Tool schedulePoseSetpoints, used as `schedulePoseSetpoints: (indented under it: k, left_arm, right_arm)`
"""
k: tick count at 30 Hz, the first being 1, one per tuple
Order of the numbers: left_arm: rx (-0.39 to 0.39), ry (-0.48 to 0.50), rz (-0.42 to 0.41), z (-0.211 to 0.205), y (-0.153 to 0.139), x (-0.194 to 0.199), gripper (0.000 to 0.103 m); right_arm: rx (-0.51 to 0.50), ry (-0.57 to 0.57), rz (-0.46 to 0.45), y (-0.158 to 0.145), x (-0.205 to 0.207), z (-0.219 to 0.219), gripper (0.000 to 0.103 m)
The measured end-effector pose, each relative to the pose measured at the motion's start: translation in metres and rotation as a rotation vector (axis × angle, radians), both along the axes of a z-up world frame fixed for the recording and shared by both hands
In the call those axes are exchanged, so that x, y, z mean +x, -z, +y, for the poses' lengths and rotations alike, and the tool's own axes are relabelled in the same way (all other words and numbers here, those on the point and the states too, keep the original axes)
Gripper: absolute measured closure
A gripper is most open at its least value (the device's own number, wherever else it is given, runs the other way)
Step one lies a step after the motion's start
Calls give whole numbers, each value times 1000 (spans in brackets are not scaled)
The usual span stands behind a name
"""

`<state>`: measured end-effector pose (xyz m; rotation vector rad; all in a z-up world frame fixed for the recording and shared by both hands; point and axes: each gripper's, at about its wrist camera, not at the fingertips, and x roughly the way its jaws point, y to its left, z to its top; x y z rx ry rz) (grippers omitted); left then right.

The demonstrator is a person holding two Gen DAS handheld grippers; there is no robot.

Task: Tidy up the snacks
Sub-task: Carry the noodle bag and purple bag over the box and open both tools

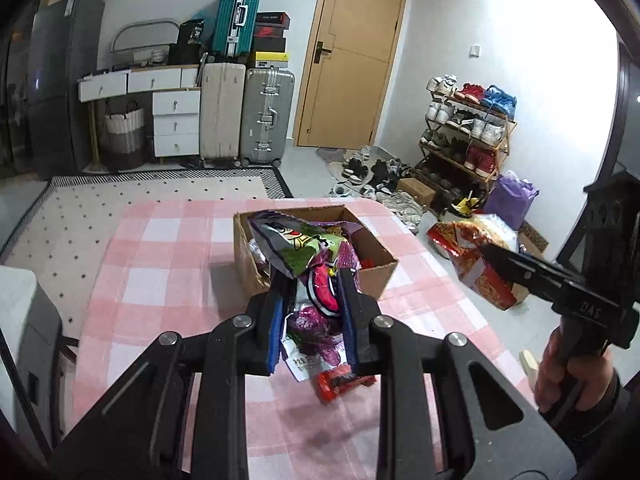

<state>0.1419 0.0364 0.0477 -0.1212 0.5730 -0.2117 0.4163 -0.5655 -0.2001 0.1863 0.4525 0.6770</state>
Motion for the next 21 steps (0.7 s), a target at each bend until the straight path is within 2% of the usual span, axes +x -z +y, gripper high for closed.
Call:
schedulePoseSetpoints:
  k: [5,11,21]
  left_arm:
    - [32,8,6,-7,-15,18,82]
    - [48,9,37,-13,-17,65,82]
    - [79,26,108,-29,10,178,82]
  right_arm:
    - [-21,-17,-6,-13,19,9,41]
    - [-30,-27,8,-17,52,17,41]
    - [-82,-19,6,-19,119,33,41]
